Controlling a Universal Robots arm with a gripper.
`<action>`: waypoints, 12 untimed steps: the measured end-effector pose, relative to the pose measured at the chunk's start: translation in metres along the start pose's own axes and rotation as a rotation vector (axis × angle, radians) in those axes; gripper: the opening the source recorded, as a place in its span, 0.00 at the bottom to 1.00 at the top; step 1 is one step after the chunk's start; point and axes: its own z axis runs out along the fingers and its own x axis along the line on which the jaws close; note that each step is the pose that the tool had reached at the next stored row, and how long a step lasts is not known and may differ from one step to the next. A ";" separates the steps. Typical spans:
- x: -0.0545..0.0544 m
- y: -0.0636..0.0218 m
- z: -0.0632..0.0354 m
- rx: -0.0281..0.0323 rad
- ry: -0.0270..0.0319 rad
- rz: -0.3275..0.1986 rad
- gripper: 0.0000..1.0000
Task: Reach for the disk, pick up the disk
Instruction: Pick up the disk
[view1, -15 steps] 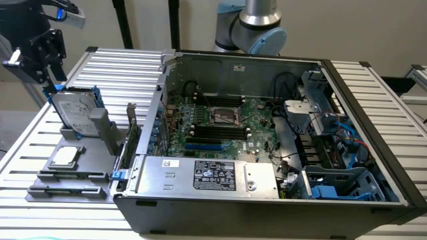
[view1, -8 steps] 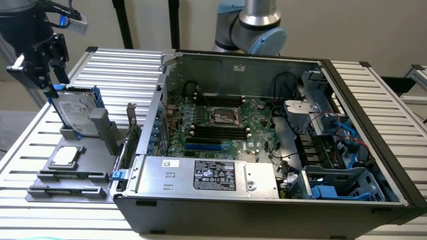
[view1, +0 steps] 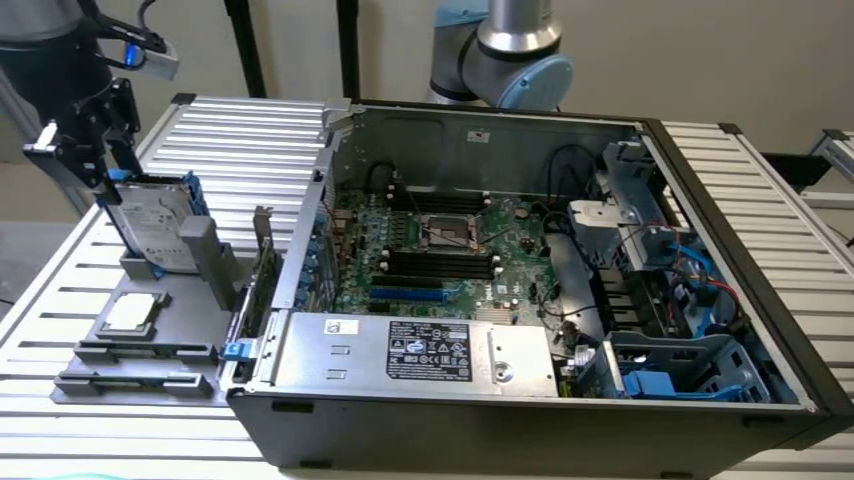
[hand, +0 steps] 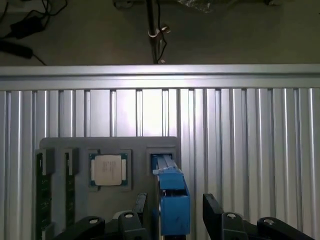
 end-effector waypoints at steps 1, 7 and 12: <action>0.000 0.0002 0.0005 -0.0001 0.0003 -0.007 0.56; 0.000 0.0015 0.0074 0.0100 0.0005 -0.016 0.56; 0.000 0.0030 0.0112 0.0134 0.0005 -0.016 0.56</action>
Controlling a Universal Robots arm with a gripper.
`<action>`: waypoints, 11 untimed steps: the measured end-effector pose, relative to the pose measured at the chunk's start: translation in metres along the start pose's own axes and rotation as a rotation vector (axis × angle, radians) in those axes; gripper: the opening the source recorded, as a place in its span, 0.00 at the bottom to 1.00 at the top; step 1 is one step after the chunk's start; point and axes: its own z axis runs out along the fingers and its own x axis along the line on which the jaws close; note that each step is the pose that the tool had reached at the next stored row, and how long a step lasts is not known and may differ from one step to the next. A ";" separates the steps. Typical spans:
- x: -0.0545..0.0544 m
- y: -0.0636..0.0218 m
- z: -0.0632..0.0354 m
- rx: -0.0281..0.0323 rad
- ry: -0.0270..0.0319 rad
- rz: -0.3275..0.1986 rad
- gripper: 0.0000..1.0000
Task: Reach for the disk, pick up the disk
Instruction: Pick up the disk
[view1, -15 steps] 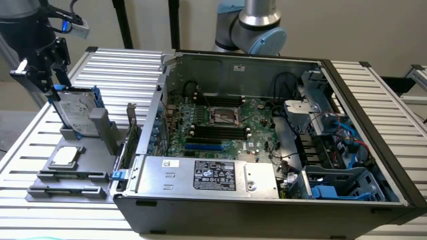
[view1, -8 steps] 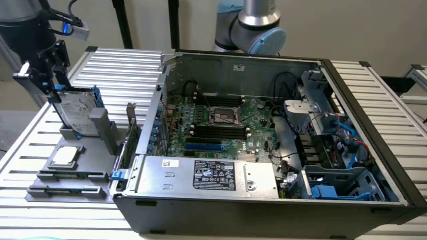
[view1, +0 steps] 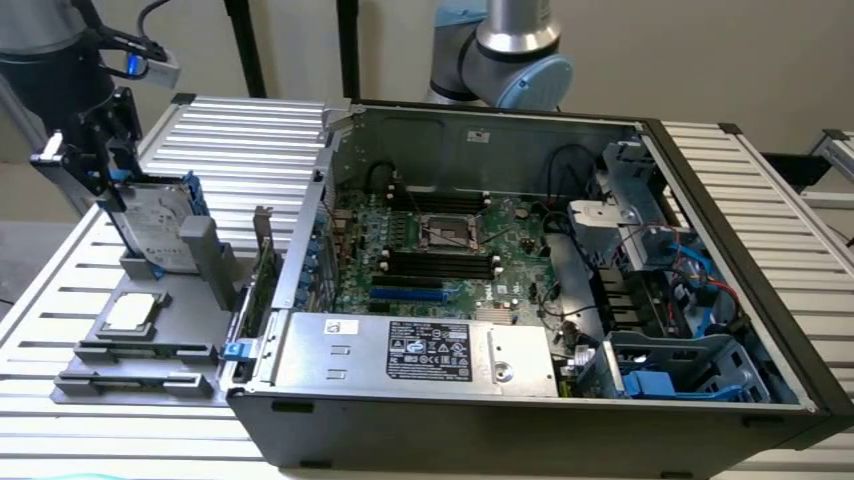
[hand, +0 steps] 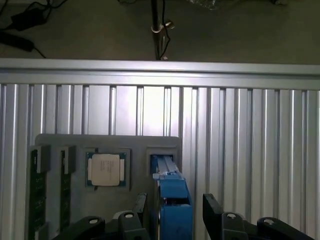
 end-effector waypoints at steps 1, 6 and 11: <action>0.000 0.0002 0.0005 0.0000 0.0000 0.000 0.56; 0.000 0.0004 0.0015 0.0003 0.0000 0.000 0.56; 0.000 0.0004 0.0019 0.0004 0.0000 0.000 0.54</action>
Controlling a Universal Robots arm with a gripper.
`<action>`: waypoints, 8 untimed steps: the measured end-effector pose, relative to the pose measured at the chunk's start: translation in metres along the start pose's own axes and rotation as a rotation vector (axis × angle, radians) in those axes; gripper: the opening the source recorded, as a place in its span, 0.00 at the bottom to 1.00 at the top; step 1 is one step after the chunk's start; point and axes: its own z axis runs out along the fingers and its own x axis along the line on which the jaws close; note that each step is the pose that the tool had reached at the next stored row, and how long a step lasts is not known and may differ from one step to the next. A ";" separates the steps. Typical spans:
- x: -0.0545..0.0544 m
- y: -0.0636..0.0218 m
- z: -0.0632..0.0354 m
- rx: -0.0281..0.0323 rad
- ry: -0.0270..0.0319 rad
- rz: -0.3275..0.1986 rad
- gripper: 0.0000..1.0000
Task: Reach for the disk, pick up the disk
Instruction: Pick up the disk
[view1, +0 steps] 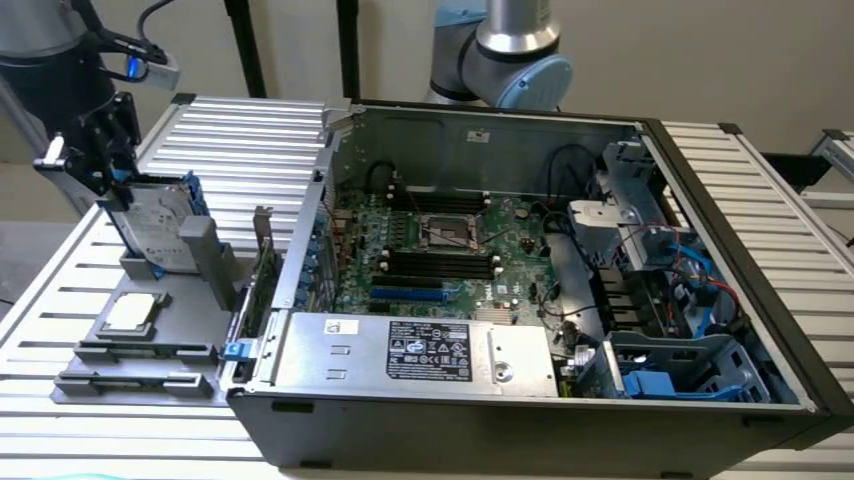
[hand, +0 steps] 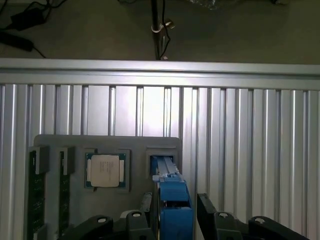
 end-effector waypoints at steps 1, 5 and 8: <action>0.000 0.0000 0.0000 0.0000 0.0000 0.000 0.47; 0.000 0.0000 0.0005 0.0000 0.0000 0.000 0.47; 0.000 0.0000 0.0008 0.0000 0.0000 0.000 0.47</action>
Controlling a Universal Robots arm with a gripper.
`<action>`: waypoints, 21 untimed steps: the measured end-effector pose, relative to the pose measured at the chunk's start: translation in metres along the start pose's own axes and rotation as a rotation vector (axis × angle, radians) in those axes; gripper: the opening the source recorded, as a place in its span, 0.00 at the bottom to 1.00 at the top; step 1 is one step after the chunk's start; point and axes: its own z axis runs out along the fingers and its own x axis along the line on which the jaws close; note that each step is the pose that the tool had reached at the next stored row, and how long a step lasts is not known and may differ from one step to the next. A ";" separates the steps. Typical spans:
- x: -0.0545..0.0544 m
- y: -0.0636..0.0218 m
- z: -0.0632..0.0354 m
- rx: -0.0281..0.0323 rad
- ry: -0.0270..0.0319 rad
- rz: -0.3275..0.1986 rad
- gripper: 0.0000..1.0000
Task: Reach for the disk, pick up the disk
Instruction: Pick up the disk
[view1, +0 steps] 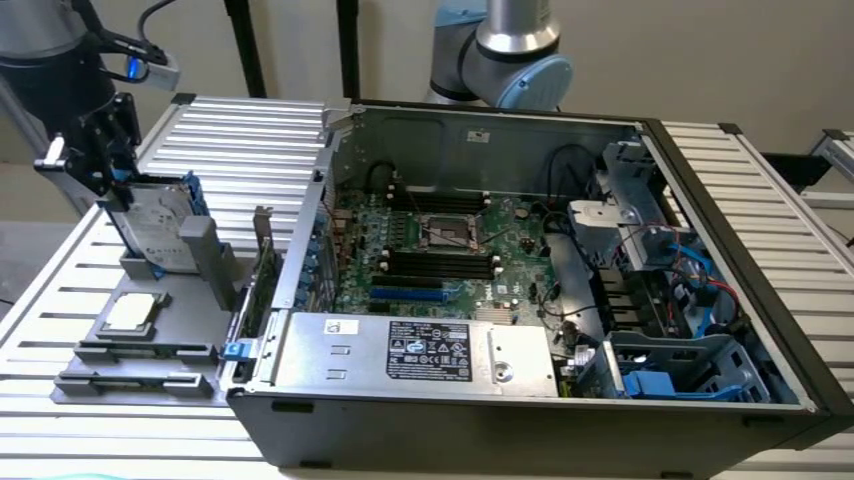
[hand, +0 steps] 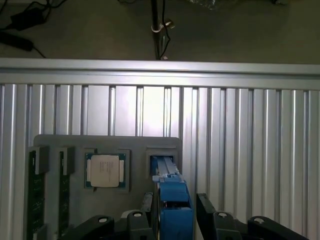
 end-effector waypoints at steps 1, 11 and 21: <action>0.000 0.0000 0.0000 0.0000 0.0001 0.000 0.47; 0.000 0.0000 0.0002 0.0001 0.0000 0.000 0.33; 0.004 0.0000 0.0001 0.0001 -0.0001 0.010 0.33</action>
